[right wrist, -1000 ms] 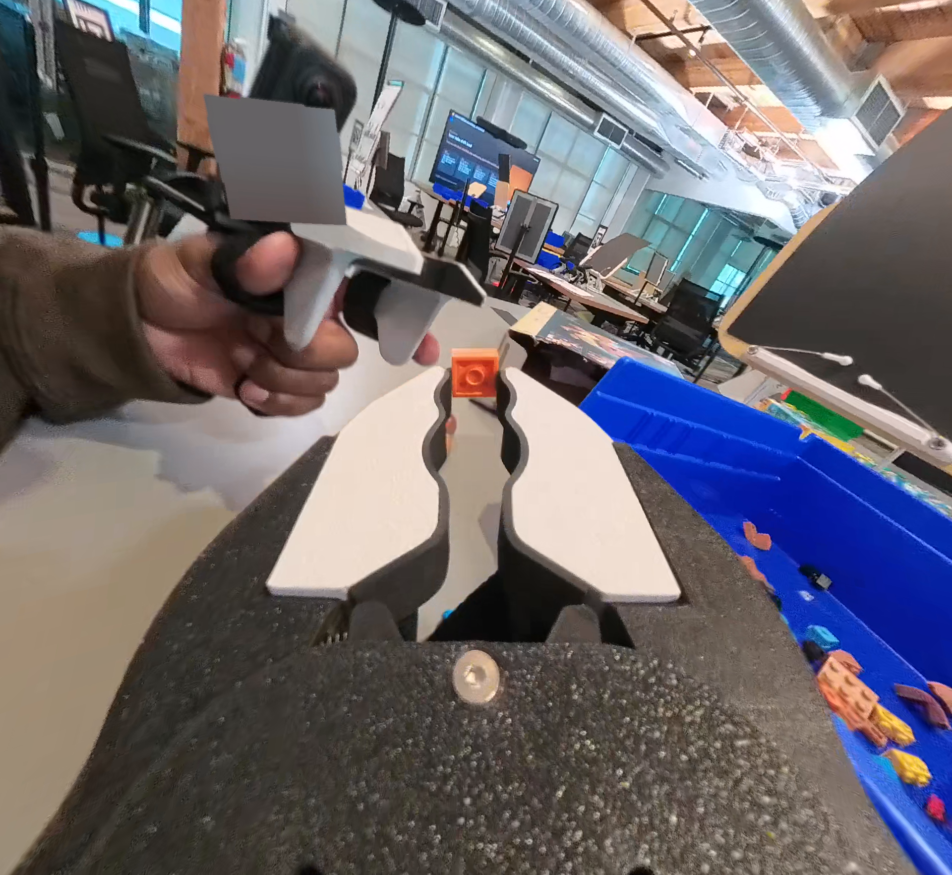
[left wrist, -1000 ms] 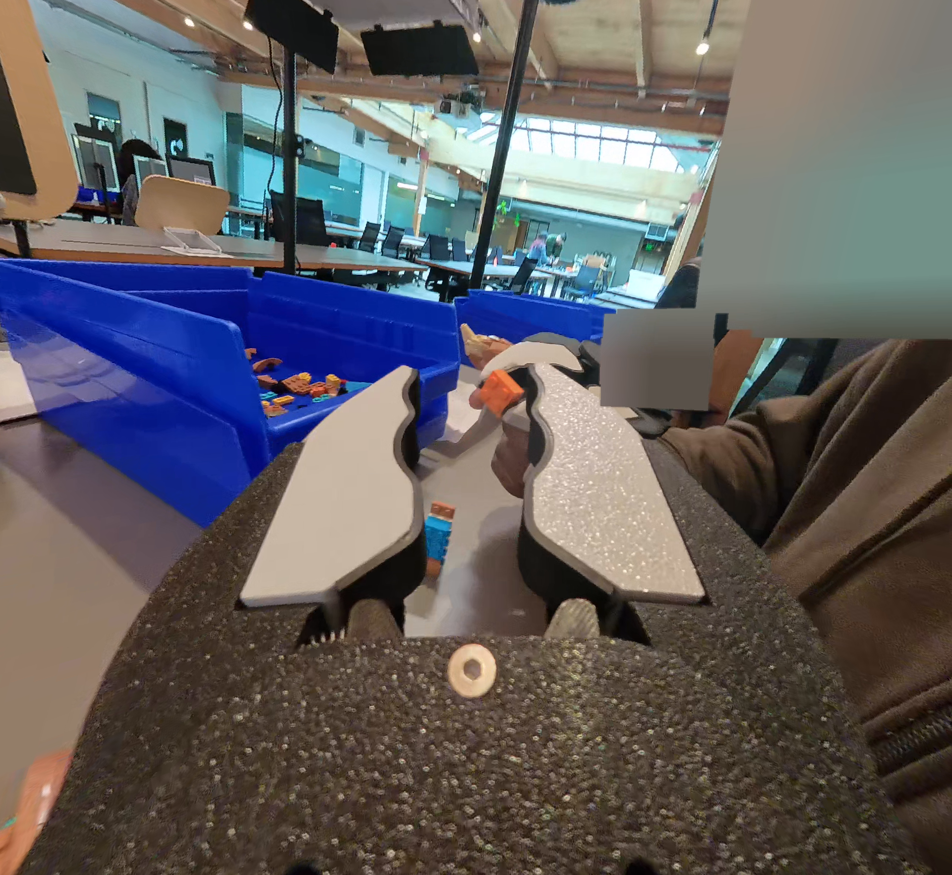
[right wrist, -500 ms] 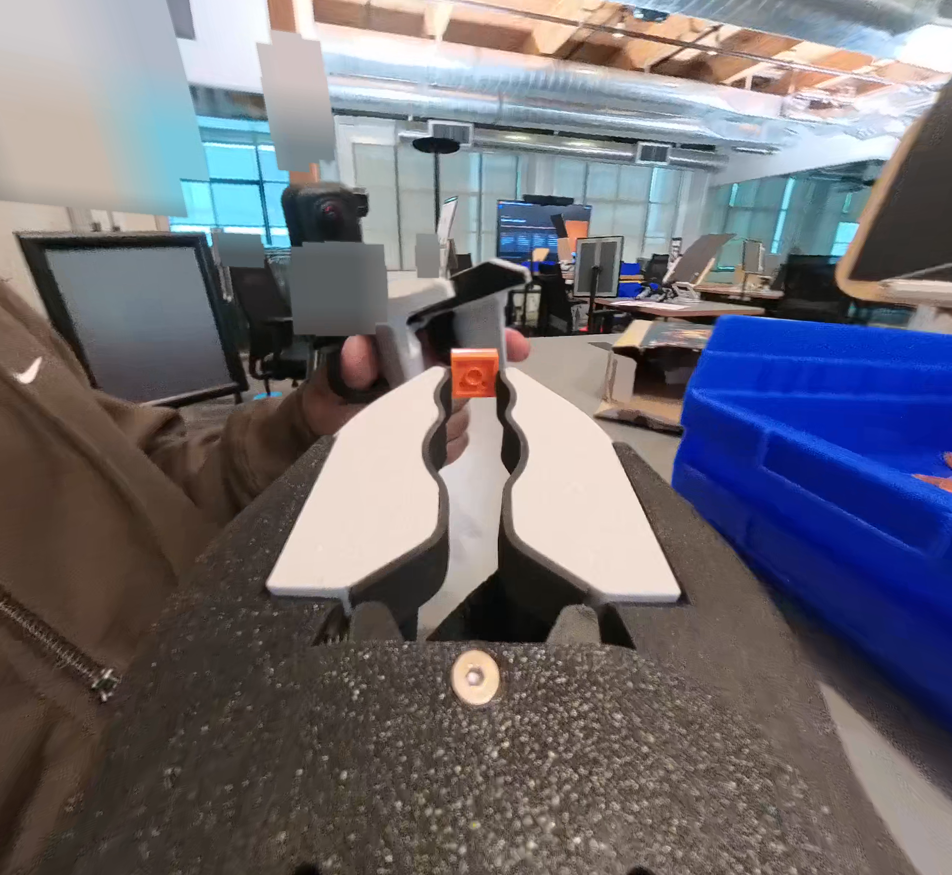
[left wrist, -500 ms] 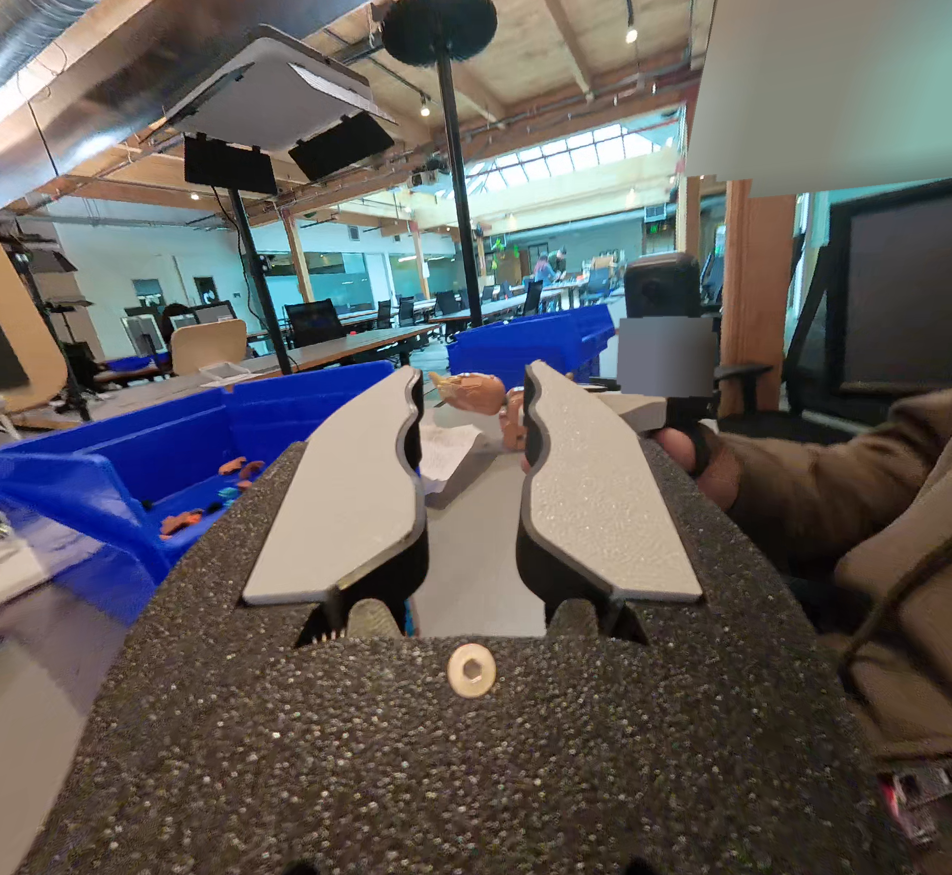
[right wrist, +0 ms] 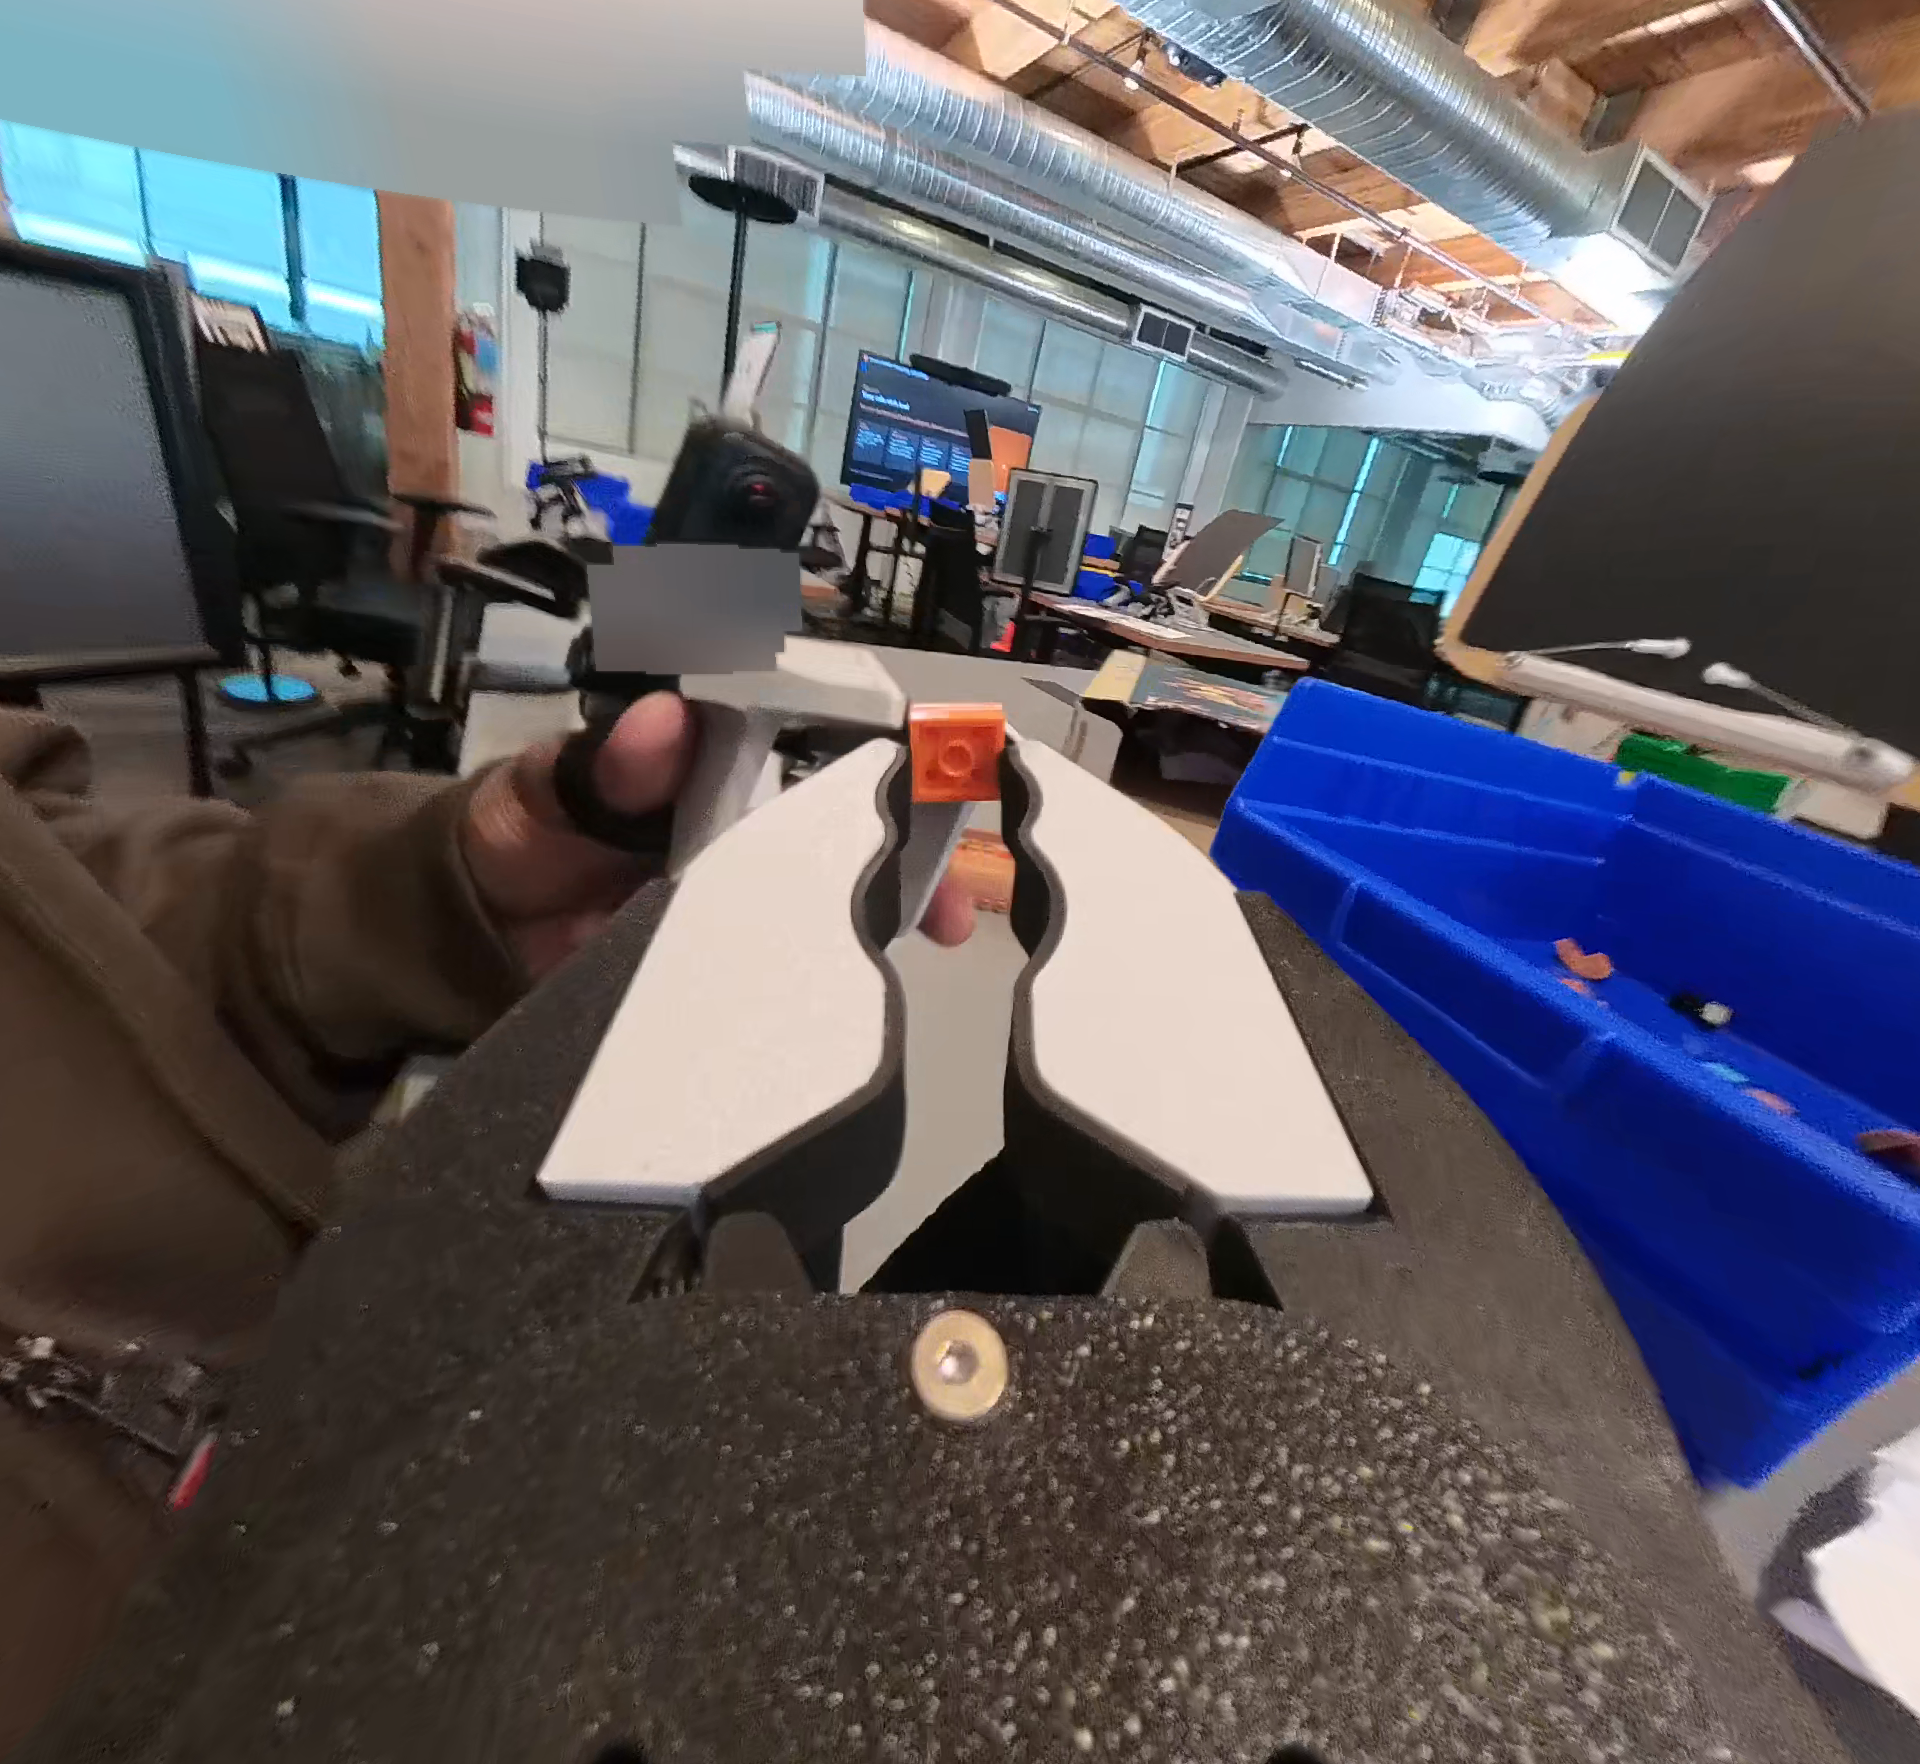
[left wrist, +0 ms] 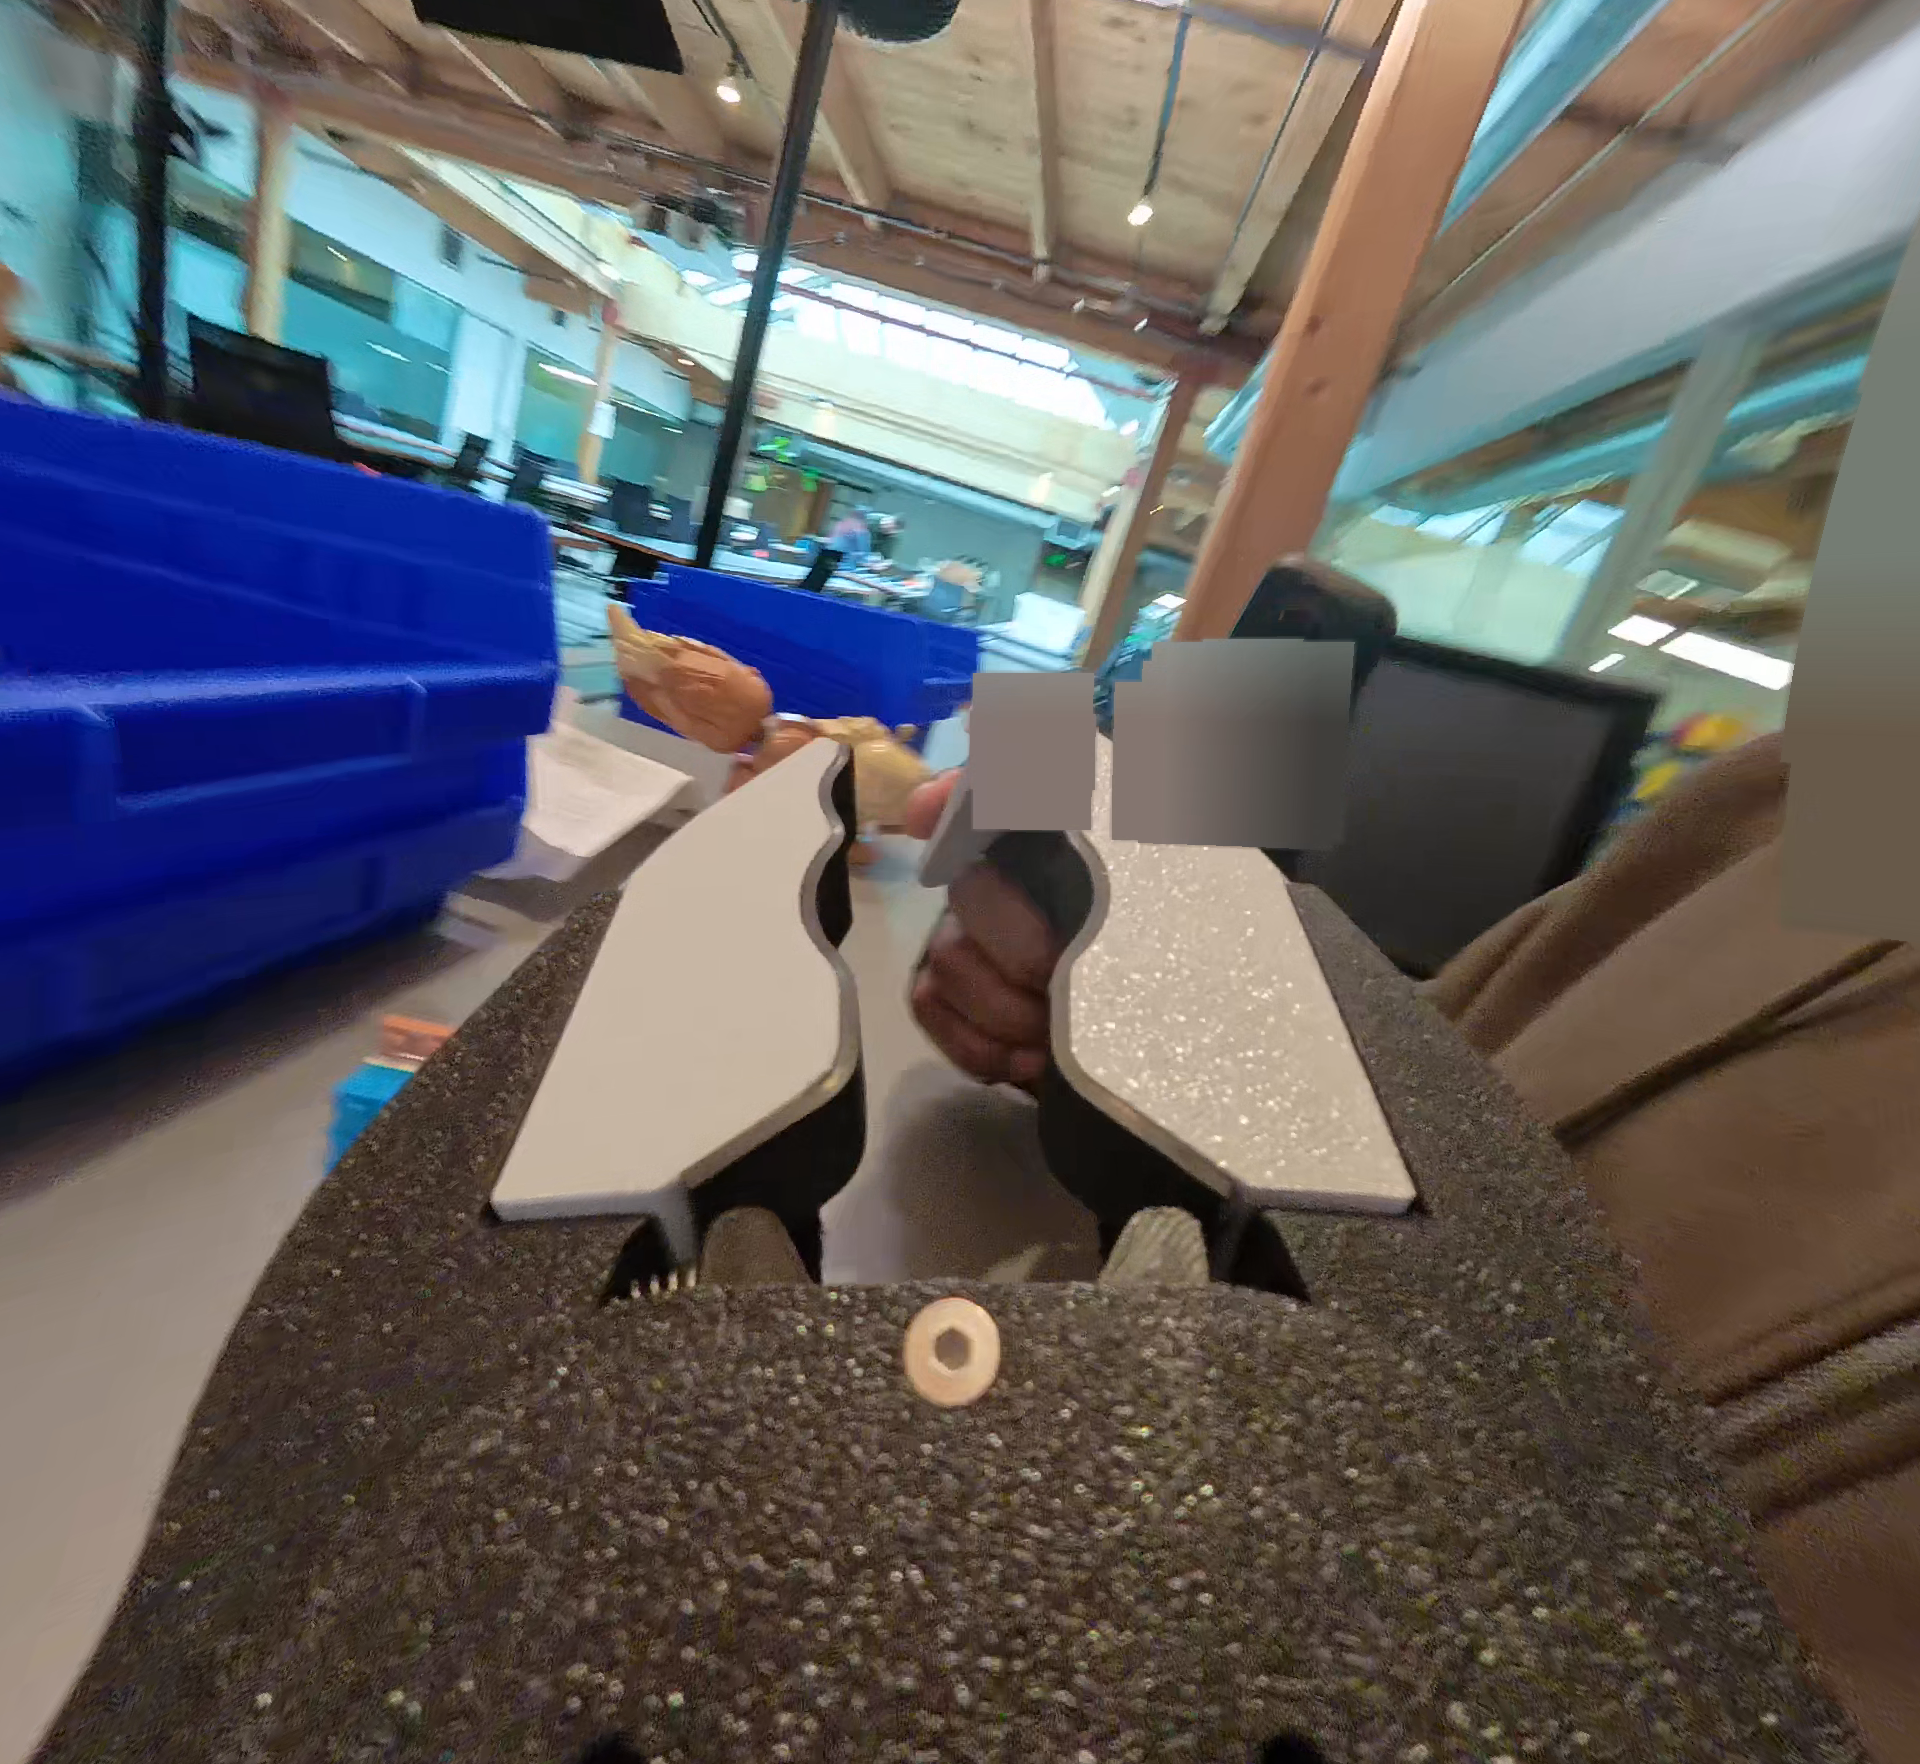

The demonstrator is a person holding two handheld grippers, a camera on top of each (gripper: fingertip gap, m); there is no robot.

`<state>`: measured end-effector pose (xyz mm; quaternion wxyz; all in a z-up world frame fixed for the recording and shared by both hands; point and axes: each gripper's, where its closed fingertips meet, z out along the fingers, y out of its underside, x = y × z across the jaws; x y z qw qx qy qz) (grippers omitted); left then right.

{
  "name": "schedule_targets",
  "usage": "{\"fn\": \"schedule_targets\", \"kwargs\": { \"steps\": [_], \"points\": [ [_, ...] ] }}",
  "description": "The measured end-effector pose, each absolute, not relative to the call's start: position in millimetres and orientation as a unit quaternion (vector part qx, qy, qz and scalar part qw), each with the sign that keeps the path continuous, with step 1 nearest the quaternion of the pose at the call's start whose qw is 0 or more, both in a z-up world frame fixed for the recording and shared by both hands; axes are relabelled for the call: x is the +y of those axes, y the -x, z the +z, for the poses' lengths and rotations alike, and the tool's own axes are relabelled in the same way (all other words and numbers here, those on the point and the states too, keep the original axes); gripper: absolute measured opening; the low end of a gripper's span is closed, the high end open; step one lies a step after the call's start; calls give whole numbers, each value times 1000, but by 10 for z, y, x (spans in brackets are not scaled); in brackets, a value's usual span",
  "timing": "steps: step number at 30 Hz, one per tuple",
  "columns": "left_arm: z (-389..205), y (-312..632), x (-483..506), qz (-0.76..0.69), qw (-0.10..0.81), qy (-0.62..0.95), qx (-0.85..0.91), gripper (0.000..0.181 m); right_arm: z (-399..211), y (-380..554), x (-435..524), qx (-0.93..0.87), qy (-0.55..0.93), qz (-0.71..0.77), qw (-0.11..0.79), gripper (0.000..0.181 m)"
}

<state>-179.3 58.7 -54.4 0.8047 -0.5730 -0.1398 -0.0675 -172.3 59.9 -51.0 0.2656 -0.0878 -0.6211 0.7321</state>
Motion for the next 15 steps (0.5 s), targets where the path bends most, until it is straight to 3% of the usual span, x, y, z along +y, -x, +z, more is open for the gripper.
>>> {"fn": "schedule_targets", "kwargs": {
  "steps": [7, 15],
  "points": [
    [-580, 1570, 580, -343, 768, 521, -148, 33, -649, 1580, 510, -659, -6, 636, 400, 16],
    [-677, 1480, 652, -363, 741, 545, -147, 25, -678, 1505, 516, -659, -38, 613, 433, 16]
  ]
}}
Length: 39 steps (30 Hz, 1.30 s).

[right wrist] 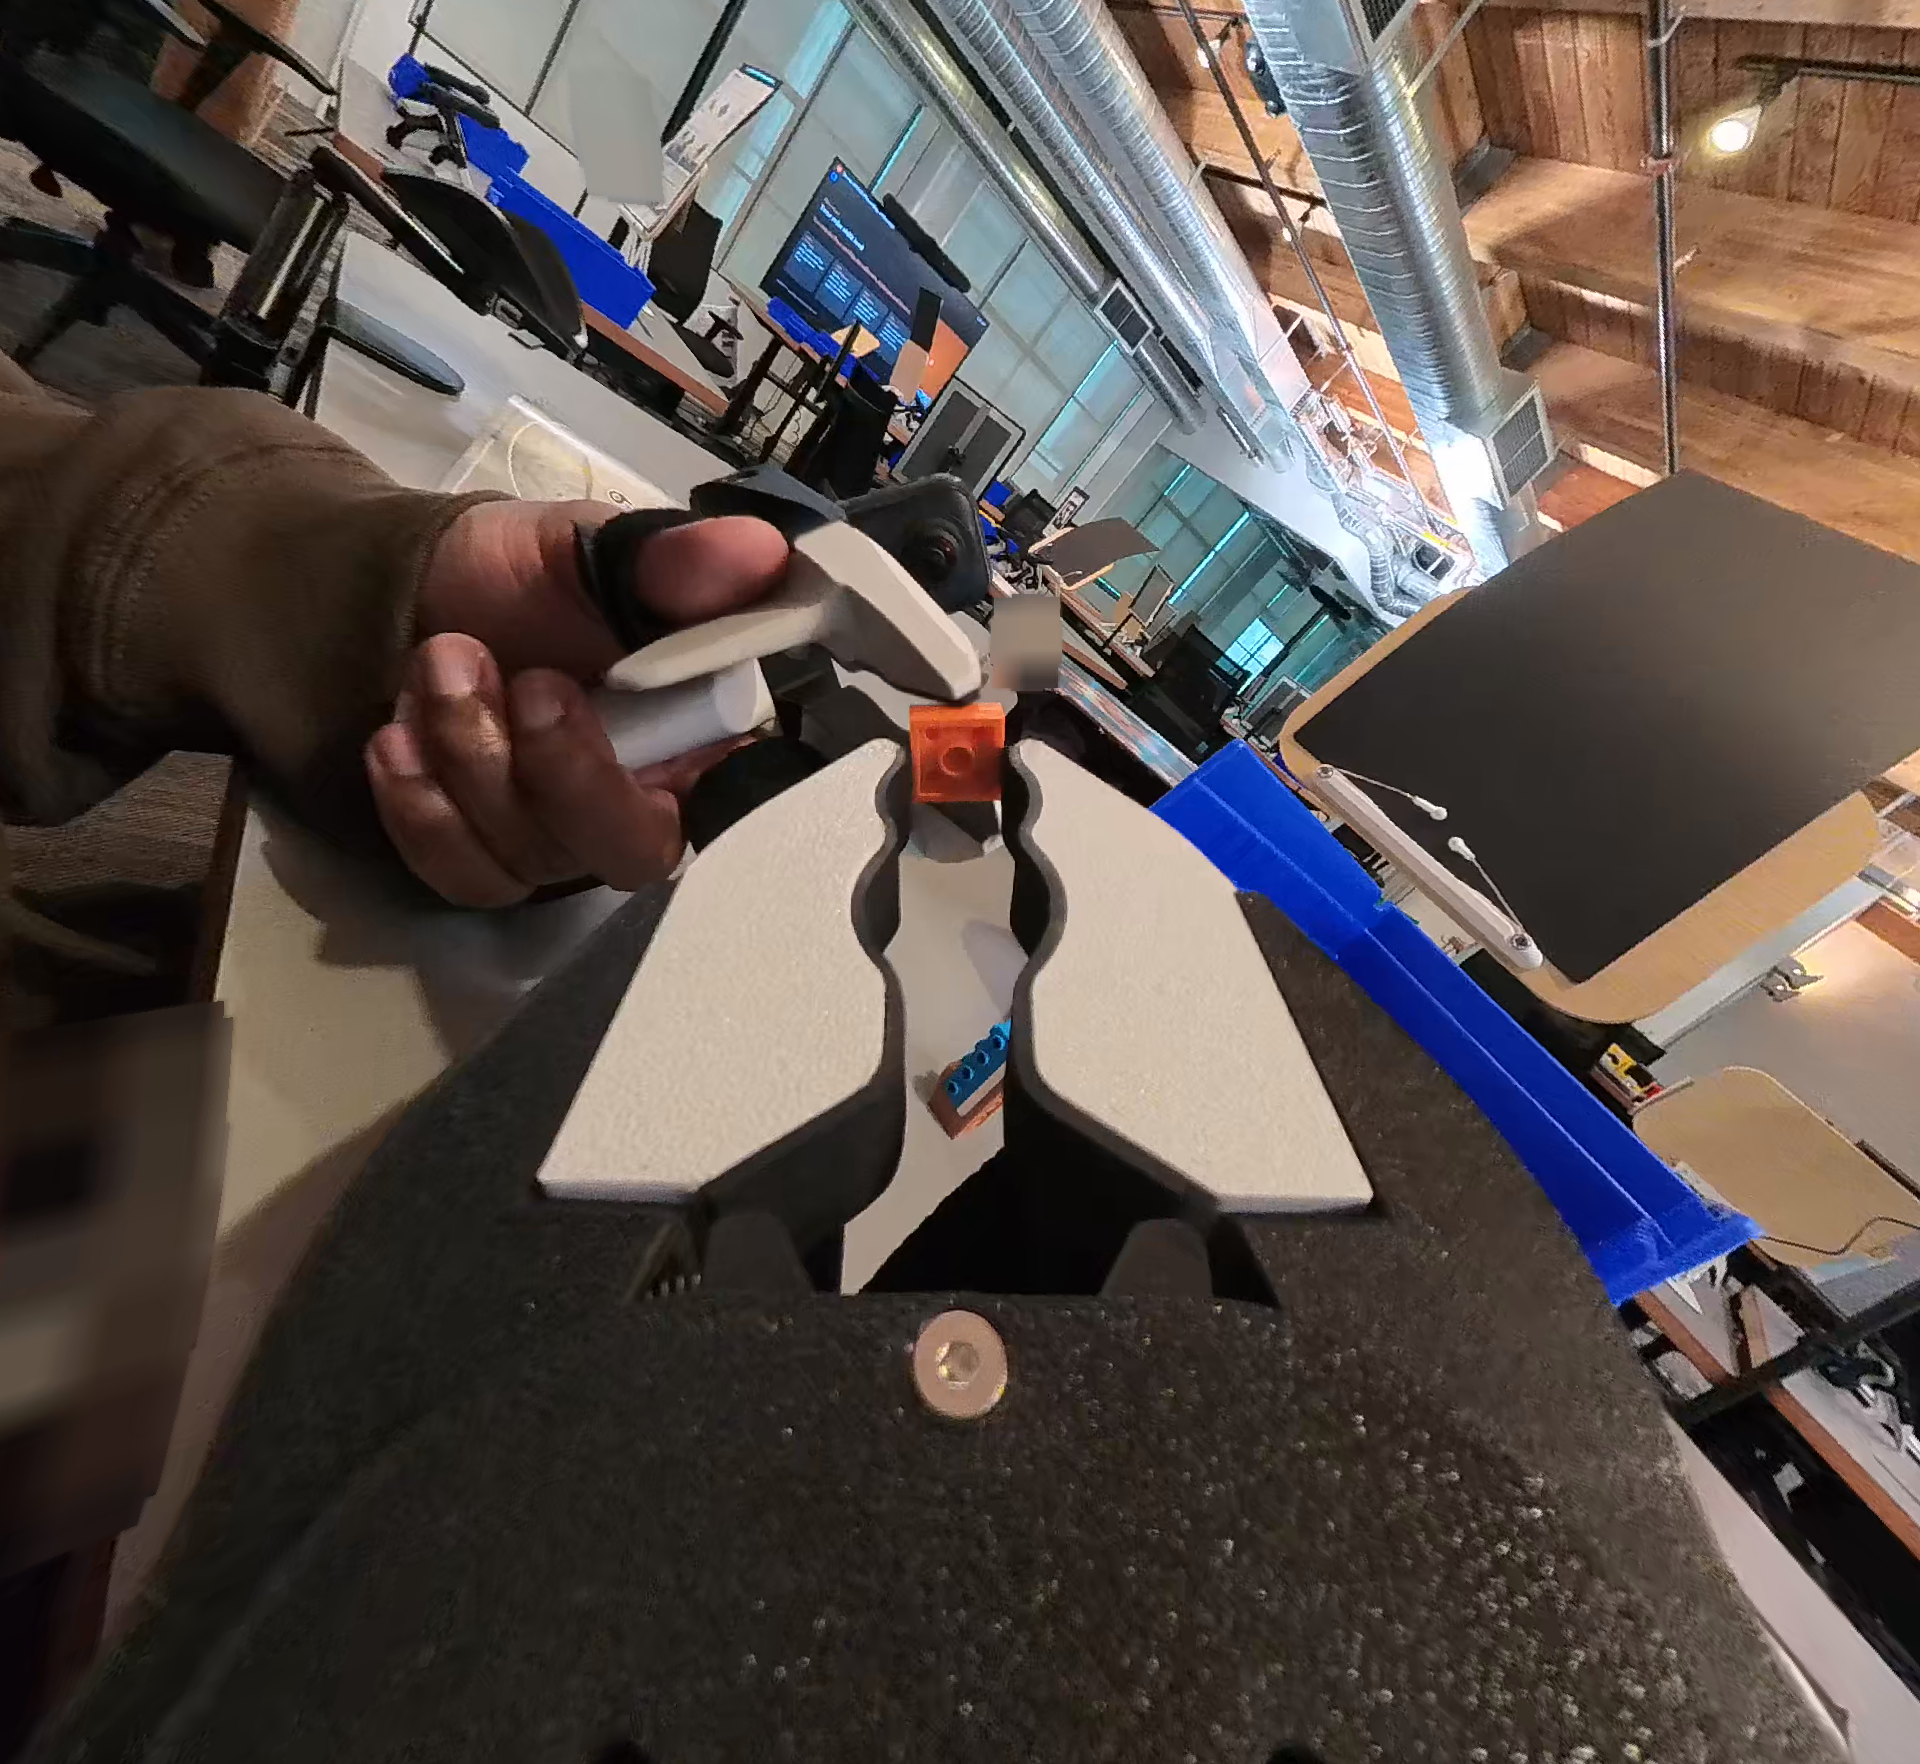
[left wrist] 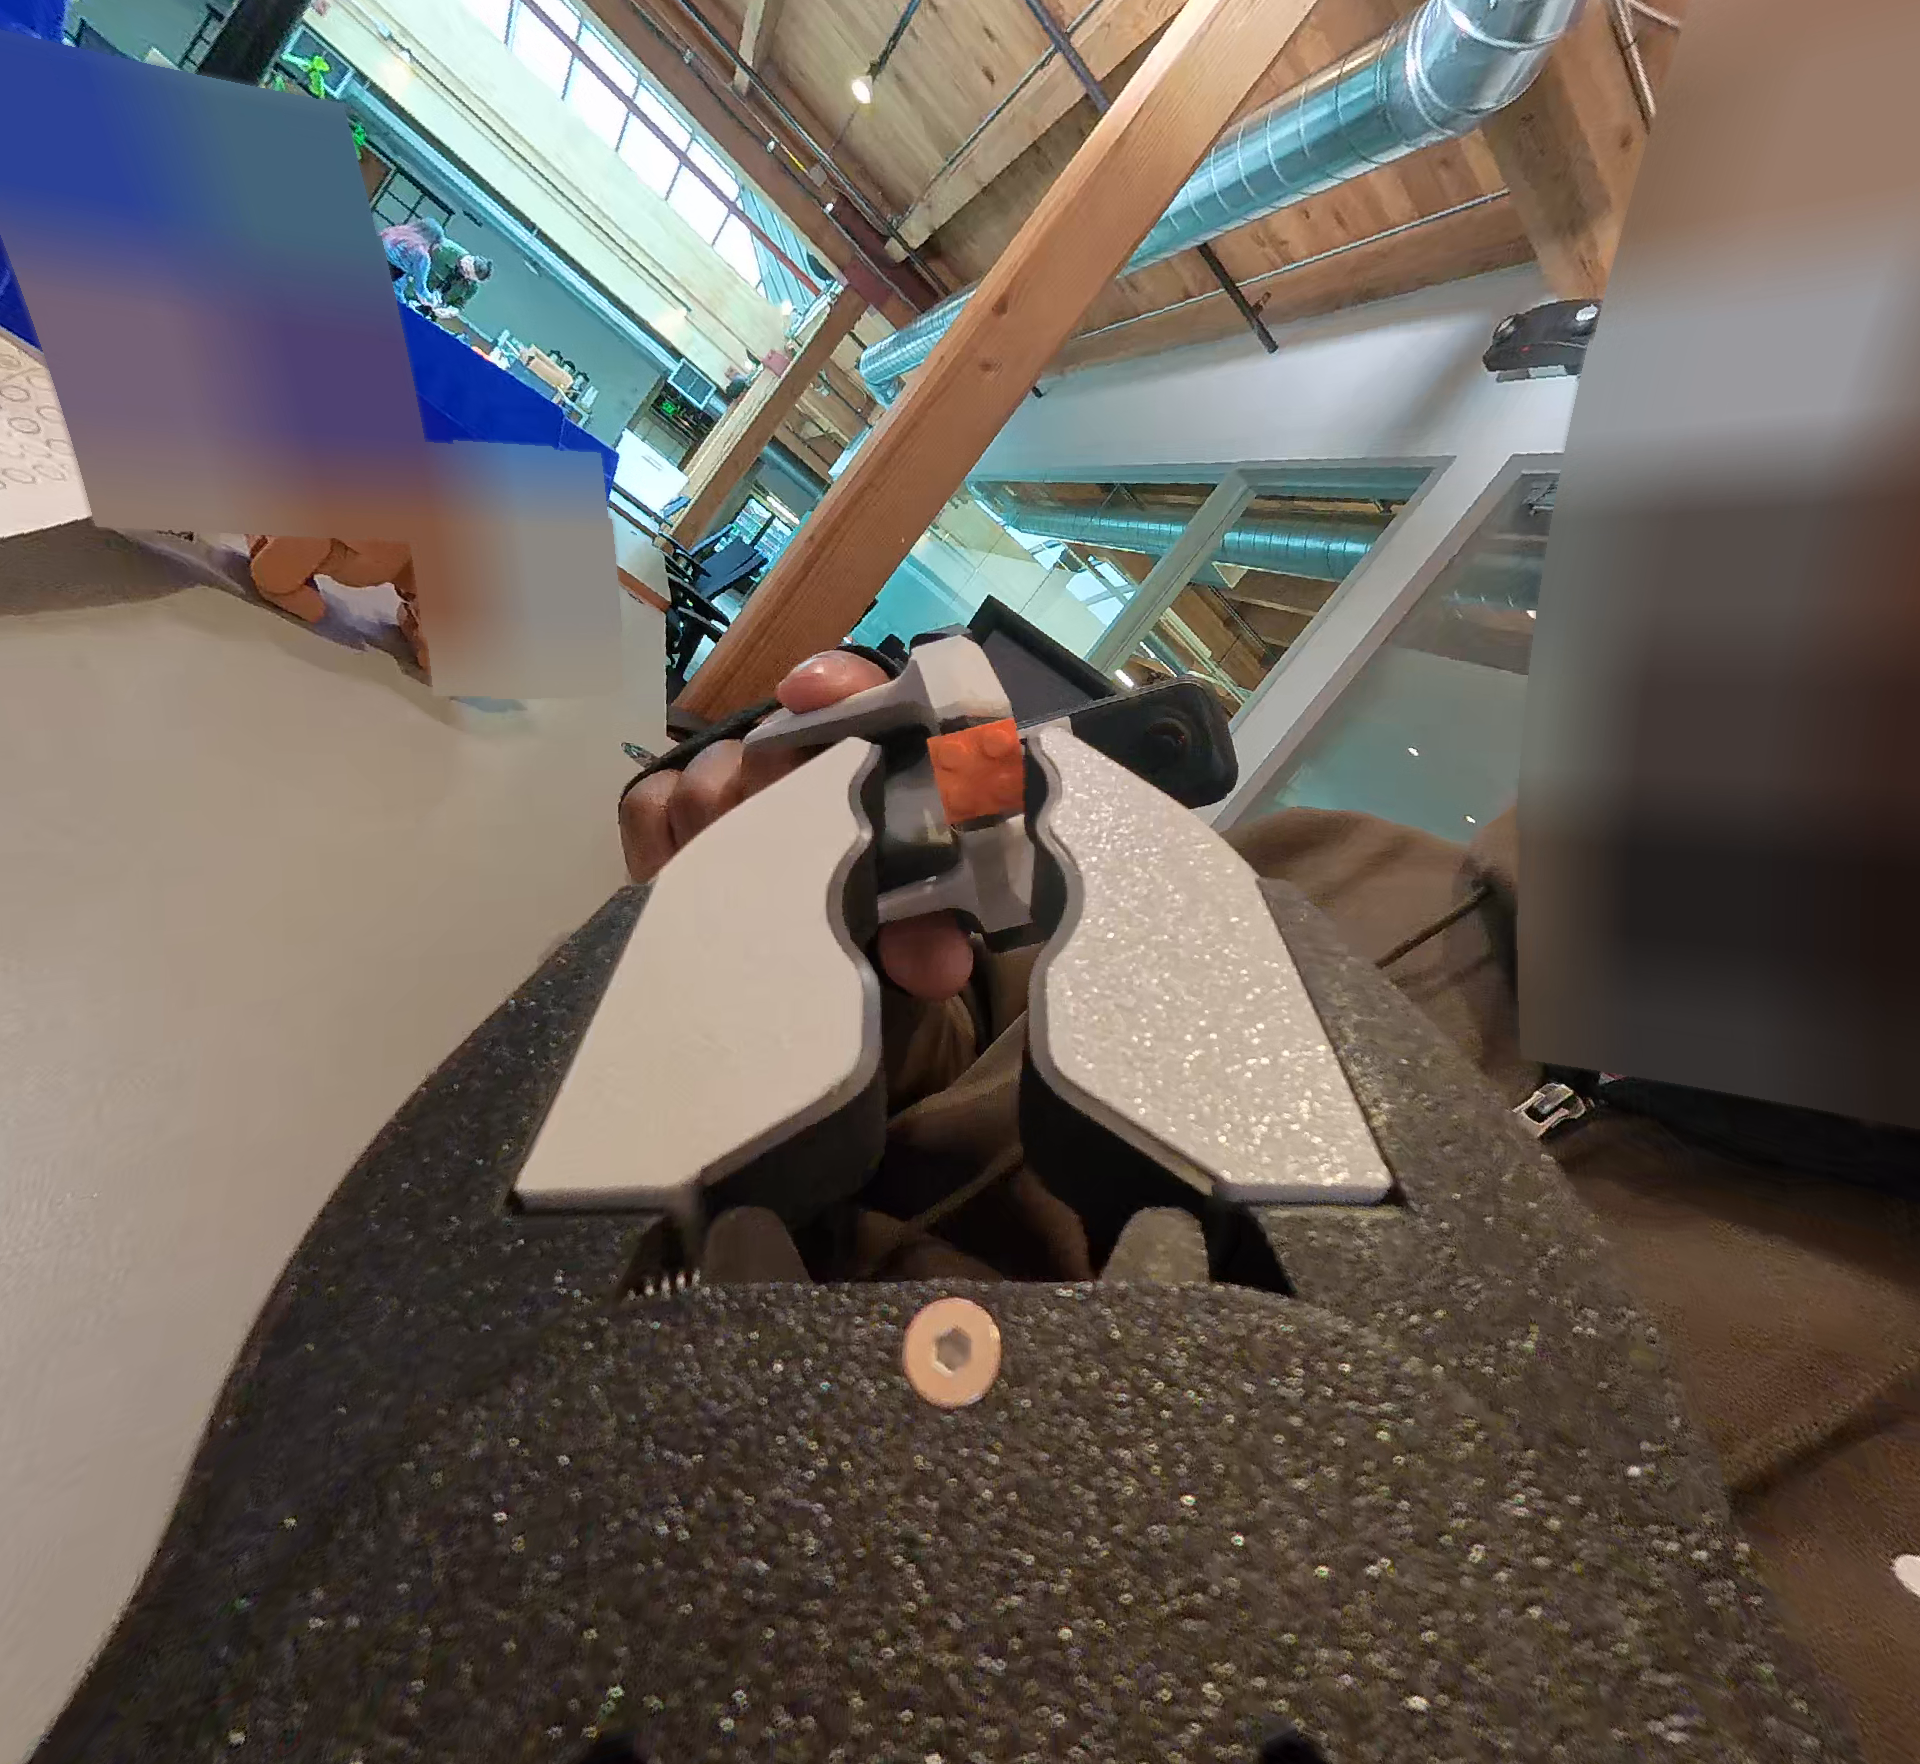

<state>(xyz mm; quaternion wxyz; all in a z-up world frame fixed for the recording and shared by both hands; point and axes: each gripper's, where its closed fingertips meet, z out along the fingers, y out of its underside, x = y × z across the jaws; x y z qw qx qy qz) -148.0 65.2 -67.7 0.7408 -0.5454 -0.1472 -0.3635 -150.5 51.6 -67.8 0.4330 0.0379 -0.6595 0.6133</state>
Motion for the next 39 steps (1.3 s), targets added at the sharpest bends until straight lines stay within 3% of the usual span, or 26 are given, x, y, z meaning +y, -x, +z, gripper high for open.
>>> {"fn": "schedule_targets", "kwargs": {
  "steps": [4, 29, 39],
  "points": [
    [-668, 1446, 642, -371, 740, 544, -137, 17, -698, 1514, 504, -663, -41, 604, 441, 17],
    [-609, 1413, 584, -189, 788, 581, -80, 15, -543, 1366, 528, -625, -40, 655, 422, 21],
    [-618, 1430, 581, -188, 789, 579, -88, 15, -592, 1399, 510, -636, -33, 647, 419, 18]
  ]
}}
